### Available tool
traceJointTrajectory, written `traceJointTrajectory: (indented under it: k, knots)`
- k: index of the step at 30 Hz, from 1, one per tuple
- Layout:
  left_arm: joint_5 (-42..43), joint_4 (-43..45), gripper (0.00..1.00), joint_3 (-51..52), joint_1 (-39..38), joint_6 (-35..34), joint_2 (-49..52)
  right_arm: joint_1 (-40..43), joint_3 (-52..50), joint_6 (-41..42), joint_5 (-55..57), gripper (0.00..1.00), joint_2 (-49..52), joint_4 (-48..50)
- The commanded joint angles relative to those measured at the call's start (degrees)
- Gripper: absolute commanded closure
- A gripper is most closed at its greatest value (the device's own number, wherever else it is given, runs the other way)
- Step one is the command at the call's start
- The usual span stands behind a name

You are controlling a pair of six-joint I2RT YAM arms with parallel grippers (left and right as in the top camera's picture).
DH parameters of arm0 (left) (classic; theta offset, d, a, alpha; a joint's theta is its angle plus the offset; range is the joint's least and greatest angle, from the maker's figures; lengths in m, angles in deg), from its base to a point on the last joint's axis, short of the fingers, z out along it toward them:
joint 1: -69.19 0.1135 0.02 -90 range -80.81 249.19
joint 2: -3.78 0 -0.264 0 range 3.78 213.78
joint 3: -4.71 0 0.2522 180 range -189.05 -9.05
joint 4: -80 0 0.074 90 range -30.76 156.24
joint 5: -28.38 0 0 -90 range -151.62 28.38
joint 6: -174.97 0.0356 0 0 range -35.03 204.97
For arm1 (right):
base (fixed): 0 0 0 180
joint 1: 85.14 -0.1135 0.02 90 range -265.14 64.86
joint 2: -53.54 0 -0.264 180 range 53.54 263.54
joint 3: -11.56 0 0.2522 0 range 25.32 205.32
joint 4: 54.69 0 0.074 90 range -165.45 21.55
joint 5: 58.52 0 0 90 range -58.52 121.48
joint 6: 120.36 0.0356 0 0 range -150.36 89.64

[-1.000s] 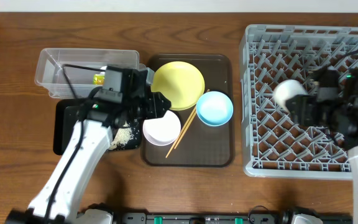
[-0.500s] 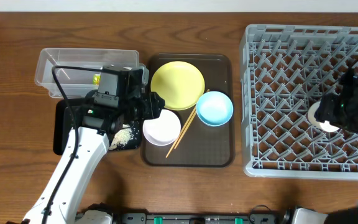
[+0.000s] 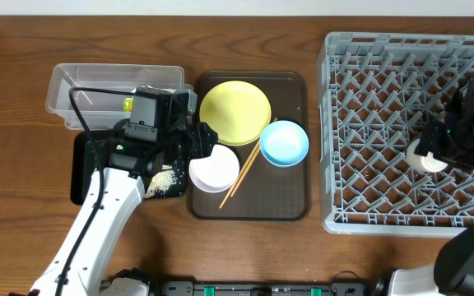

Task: Sort waste into correct bins and load items into the dishwasher rack
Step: 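Place the white cup into the dishwasher rack with the right gripper, then grasp the light-blue bowl with the right gripper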

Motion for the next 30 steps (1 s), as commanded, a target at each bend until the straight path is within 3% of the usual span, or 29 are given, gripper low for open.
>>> traceJointTrajectory:
  k: [1,2,4,10,16,19,24,30]
  knots:
    - [-0.52,0.02,0.51,-0.68,0.33,0.98,0.68,0.37,1.11,0.74,-0.42,0.41,1.77,0.07]
    - [-0.52,0.04,0.51,-0.66,0.35,0.98,0.68,0.37,1.11,0.76,-0.42,0.32,2.19,0.13]
    - [-0.52,0.02,0.51,-0.66,0.35,0.98,0.68,0.37,1.11,0.76,-0.74,0.01,2.62,0.39]
    - [-1.46,-0.87,0.47,-0.68,0.35,0.96,0.68,0.31,1.70,0.79,-4.15,0.01,2.56,1.40]
    - [-9.46,-6.67,0.46,-0.66,0.35,0.94,0.68,-2.10,6.64,-3.06,-13.64,0.01,1.03,1.97]
    - [-16.15,-10.51,0.47,-0.66,0.35,0.35,0.68,-6.16,8.09,-8.63,-21.99,0.05,-0.39,5.09]
    - [-29.68,-16.55,0.46,-0.66,0.35,-9.20,0.68,-17.00,7.87,-15.87,-25.18,0.12,-0.85,10.01]
    - [-31.12,-17.75,0.45,-0.66,0.35,-11.34,0.68,-29.16,7.17,-19.82,-20.39,0.19,1.22,14.93]
